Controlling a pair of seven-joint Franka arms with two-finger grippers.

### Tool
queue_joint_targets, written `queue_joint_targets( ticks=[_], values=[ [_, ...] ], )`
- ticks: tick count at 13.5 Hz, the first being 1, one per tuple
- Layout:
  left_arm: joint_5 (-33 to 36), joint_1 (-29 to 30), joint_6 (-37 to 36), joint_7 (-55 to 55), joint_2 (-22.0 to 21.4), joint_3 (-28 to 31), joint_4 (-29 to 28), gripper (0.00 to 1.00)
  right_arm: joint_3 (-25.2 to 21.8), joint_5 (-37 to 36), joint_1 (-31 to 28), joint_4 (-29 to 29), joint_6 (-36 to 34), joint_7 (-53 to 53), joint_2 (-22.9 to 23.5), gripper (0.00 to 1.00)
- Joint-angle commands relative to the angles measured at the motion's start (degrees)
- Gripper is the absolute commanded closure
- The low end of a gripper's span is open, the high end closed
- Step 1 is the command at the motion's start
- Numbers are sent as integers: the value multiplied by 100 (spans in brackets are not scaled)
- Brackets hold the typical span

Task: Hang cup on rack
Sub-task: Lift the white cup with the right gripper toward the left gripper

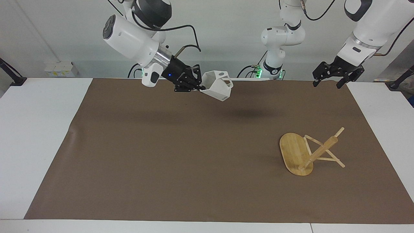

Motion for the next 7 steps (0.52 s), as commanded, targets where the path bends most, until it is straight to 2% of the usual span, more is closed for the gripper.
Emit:
queue_joint_targets(
  ticks=[1,3,5,7],
  values=[
    [97,-47,-8,250,-123,-67,-101,0,19,246,421,104,687,468,163,100],
    [44,-143,299,1135,-210,-120,-337,0,19,247,835,113,1495,847,365,100],
    [0,-284,642,1952,-315,-120,-592,0,19,247,898,122,1649,910,384,100],
    [-472,-206,731,3225,-325,-94,-611,0,19,247,907,122,1657,937,393,100]
  ],
)
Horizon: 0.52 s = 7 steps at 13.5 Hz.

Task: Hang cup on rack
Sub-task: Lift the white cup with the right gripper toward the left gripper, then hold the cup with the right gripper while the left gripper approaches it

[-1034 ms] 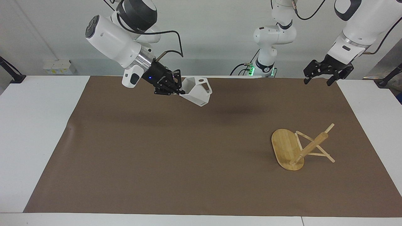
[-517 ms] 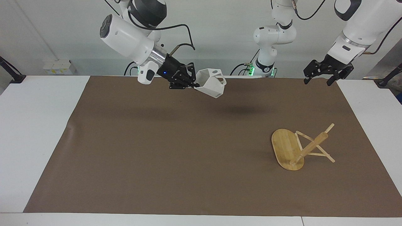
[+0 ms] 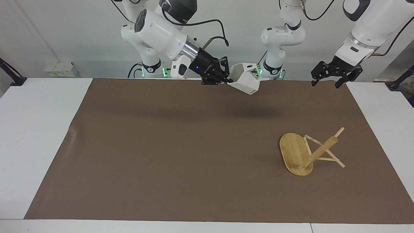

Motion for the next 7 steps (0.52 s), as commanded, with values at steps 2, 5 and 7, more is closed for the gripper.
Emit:
queue_joint_targets(
  ticks=[2,5,7],
  values=[
    [-593,131,113,2116,-238,155,-301,0,26,179,-14,119,10,156,43,100],
    [-692,88,-100,2849,-404,103,-553,0,26,196,232,110,18,261,43,100],
    [-586,-131,523,2832,-475,59,-827,0,26,205,286,110,27,394,43,100]
  ],
)
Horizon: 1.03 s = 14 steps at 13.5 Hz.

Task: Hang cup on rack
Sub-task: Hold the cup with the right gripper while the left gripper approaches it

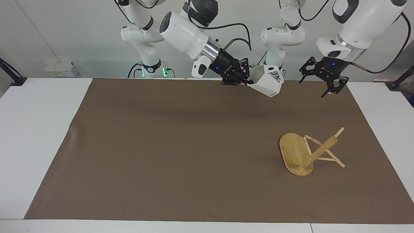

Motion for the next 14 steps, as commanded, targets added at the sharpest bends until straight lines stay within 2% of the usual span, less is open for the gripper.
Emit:
queue_joint_targets(
  ticks=[1,3,6,7,8,12,14],
  values=[
    [171,-189,595,134,-283,-17,-485,0,24,180,39,79,126,121,37,100],
    [287,-128,552,806,-283,18,-458,0,24,171,231,79,521,234,89,100],
    [278,-49,228,1635,-283,54,-389,0,24,162,268,79,601,279,116,100],
    [278,-75,253,2107,-292,54,-388,11,24,162,268,79,601,279,116,100],
    [269,-40,262,2294,-292,45,-336,12,24,162,259,79,601,279,116,100],
    [60,-22,174,2384,-318,71,-124,26,15,162,241,79,592,270,125,100],
    [-292,-31,183,2349,-336,71,-124,27,15,162,224,79,592,270,125,100]
  ],
)
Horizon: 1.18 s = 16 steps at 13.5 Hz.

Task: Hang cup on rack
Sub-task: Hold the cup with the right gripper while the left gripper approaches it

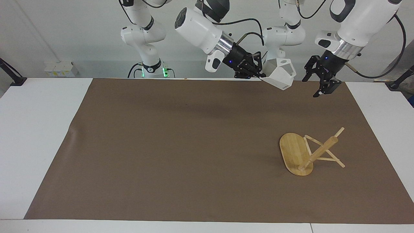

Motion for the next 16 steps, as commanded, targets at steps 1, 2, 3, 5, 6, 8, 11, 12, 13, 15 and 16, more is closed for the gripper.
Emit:
queue_joint_targets(
  ticks=[1,2,3,5,6,8,11,12,13,15,16],
  values=[
    [-359,39,-100,63,-58,-7,23,26,37,155,-36,77,76,48,45,100],
    [-412,13,-91,28,-58,-42,40,22,37,155,-54,77,76,39,45,100],
    [-447,-23,-74,-103,-58,-77,49,17,37,155,-62,77,76,39,45,100],
    [-526,-67,23,-533,-49,-243,101,0,37,155,-80,77,76,30,54,100],
    [-526,-76,67,-578,-32,-305,110,0,37,147,-80,77,76,22,54,100],
    [-518,-76,155,-596,-31,-323,110,0,37,147,-80,77,85,4,63,100],
    [-509,3,181,-579,-40,-306,93,0,37,112,-80,77,93,-5,89,100],
    [-509,12,155,-587,-49,-271,84,0,37,111,-80,85,93,-5,89,100],
    [-509,12,155,-631,-49,-270,84,0,37,103,-80,85,93,-5,89,100],
    [-509,4,190,-728,-58,-271,66,0,37,103,-80,85,93,-5,89,100],
    [-509,12,260,-719,-49,-270,84,0,37,111,-80,77,93,-5,89,100]
  ],
)
